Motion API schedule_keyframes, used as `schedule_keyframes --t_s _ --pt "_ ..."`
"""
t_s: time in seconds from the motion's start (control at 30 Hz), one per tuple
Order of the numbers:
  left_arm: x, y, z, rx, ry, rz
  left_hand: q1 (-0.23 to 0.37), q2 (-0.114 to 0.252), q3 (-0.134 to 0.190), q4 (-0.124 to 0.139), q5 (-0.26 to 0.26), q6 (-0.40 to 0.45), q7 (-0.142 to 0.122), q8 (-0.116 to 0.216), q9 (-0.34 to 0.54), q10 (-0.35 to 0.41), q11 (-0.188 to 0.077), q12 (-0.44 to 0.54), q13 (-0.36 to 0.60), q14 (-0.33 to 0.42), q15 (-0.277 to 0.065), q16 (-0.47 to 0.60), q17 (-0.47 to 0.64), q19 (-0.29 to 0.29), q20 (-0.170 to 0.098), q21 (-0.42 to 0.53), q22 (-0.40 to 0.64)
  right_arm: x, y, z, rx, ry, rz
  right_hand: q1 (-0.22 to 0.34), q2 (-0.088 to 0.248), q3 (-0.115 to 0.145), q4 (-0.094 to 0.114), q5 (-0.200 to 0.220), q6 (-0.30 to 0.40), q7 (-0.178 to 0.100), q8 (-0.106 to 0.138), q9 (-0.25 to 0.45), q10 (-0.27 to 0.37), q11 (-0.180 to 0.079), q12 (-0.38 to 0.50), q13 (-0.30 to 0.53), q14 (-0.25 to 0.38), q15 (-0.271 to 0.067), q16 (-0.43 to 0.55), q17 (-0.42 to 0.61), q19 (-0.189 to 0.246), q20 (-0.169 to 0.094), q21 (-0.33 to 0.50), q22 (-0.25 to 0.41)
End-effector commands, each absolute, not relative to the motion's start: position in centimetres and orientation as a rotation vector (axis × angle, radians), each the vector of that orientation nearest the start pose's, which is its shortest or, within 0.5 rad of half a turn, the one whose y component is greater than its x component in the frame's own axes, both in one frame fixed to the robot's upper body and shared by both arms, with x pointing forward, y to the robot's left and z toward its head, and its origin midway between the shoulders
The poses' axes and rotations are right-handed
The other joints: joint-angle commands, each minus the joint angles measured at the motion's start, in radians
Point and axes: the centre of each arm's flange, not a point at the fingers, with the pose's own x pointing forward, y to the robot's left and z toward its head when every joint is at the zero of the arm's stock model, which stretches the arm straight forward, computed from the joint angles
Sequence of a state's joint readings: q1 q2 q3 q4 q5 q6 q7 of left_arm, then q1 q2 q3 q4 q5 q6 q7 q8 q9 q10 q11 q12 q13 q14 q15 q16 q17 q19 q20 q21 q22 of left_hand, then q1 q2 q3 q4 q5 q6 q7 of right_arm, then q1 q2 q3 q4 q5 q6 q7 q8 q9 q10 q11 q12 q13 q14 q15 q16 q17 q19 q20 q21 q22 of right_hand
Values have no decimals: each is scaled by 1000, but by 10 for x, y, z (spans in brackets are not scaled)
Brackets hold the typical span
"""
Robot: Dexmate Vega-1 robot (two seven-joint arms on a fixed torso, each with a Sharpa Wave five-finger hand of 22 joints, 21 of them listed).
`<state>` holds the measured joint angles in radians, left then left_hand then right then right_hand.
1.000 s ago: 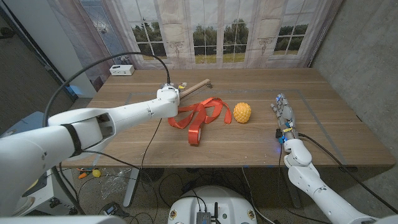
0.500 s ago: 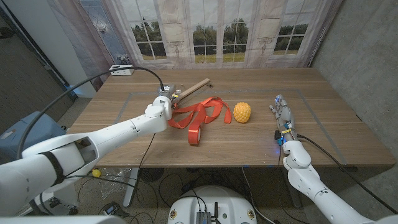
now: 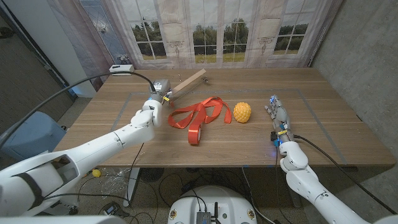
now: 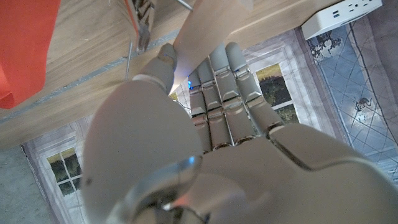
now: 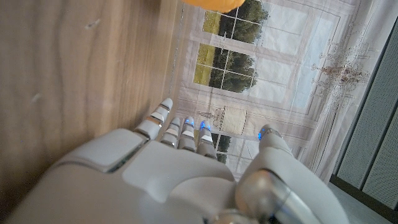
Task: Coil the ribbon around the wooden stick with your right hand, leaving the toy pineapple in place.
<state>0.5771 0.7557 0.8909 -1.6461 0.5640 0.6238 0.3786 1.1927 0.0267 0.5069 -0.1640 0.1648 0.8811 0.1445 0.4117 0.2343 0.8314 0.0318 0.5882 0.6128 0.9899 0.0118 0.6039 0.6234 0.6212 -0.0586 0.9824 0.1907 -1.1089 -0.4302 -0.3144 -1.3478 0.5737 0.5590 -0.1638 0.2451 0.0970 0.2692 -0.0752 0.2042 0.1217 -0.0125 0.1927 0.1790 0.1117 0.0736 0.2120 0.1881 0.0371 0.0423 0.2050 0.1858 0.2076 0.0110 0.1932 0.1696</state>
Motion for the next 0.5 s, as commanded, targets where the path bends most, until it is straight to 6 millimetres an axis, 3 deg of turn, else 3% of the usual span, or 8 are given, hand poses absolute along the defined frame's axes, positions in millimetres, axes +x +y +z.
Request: schedule_keyframes --t_s 0.03,0.17,0.33,0.5 --pt "598 261 34 1460 -719 544 148 135 8 10 7 62 -61 -5 132 42 -54 8 15 159 -236 -1 10 -8 -34 7 2 572 -268 -125 84 -668 -8 32 -4 8 -22 -2 17 -1 4 3 25 2 6 6 33 19 12 0 16 17 9 4" --pt "592 268 35 1460 -753 546 148 135 7 10 8 64 -63 -4 132 40 -55 10 19 159 -236 -3 15 -12 -34 11 2 557 -256 -123 24 -664 -35 55 -14 13 -43 -6 35 0 9 4 47 -9 9 7 74 29 21 1 30 35 13 6" --pt "586 275 36 1461 -803 546 147 134 5 11 9 64 -69 -4 133 41 -63 15 27 159 -237 -7 24 -16 -31 19 3 539 -240 -120 -53 -659 -63 78 -21 17 -61 -11 64 11 16 5 72 -6 13 8 110 16 29 2 57 39 22 7" --pt "580 279 38 1474 -849 543 146 132 4 12 9 66 -76 -4 132 39 -68 17 34 161 -238 -9 31 -23 -32 24 3 522 -224 -117 -127 -660 -75 91 -23 21 -69 -12 78 10 19 5 79 -9 14 9 116 16 28 3 59 42 21 8"
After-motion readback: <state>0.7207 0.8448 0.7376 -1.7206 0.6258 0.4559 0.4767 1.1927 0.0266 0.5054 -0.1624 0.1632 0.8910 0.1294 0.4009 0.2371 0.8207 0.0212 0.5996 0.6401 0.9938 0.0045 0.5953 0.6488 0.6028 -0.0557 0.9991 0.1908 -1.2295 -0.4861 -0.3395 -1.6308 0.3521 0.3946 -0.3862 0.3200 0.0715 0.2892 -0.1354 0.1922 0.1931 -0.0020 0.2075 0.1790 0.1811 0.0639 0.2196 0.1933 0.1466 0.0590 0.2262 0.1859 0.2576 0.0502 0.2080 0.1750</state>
